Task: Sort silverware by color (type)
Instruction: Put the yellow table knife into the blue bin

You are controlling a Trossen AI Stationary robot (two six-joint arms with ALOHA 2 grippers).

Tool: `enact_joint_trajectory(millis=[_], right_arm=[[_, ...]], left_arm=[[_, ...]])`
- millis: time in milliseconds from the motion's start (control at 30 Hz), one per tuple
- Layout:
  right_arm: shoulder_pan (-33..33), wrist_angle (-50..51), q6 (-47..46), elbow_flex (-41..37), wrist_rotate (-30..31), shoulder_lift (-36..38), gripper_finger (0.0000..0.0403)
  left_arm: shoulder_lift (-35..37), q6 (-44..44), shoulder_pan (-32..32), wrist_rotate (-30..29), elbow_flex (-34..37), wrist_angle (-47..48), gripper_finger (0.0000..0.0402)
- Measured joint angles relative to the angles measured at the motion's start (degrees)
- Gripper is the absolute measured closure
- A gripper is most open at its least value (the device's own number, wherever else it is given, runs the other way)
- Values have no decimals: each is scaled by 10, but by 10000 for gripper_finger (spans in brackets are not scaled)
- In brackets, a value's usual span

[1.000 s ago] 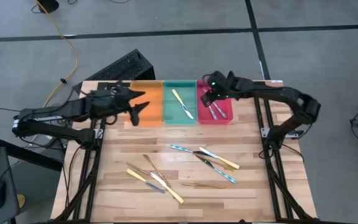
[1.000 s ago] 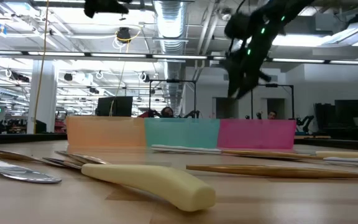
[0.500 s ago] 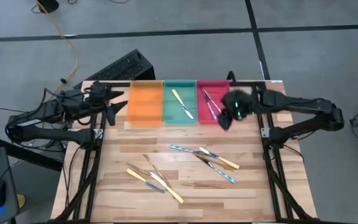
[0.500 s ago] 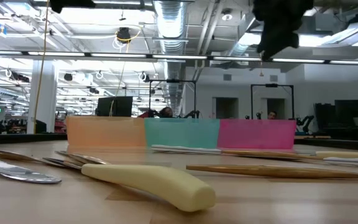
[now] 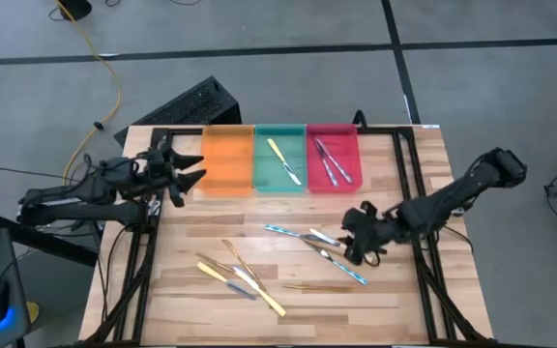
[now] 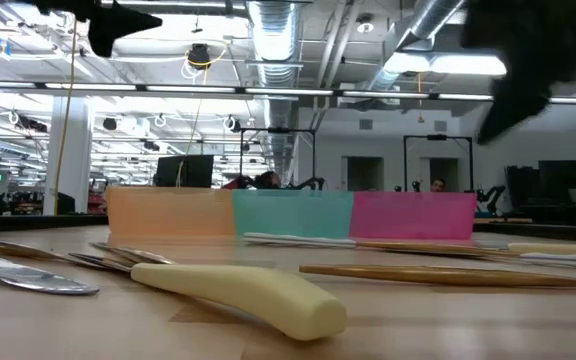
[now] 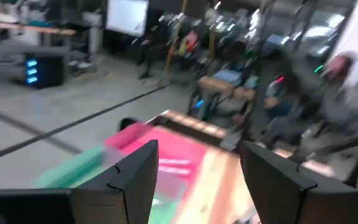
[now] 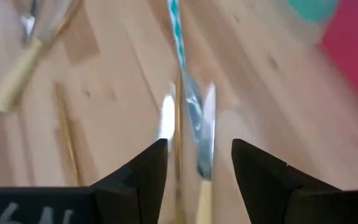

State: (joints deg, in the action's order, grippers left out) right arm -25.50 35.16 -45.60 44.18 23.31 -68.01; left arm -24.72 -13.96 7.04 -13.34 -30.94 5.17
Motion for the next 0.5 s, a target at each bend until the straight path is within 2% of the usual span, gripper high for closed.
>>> enact_joint_trajectory(millis=[100,267,500], right_arm=[[-26,-33,-21,-29,42,-8,200],[-59,-113,-35,-78,111,-18,200],[-80,-132,-75,-111,129,-54,200]], left_arm=[[8,-8,0,9,41,-60,193],[7,-23,0,6,59,-63,193],[8,-24,0,6,59,-60,193]])
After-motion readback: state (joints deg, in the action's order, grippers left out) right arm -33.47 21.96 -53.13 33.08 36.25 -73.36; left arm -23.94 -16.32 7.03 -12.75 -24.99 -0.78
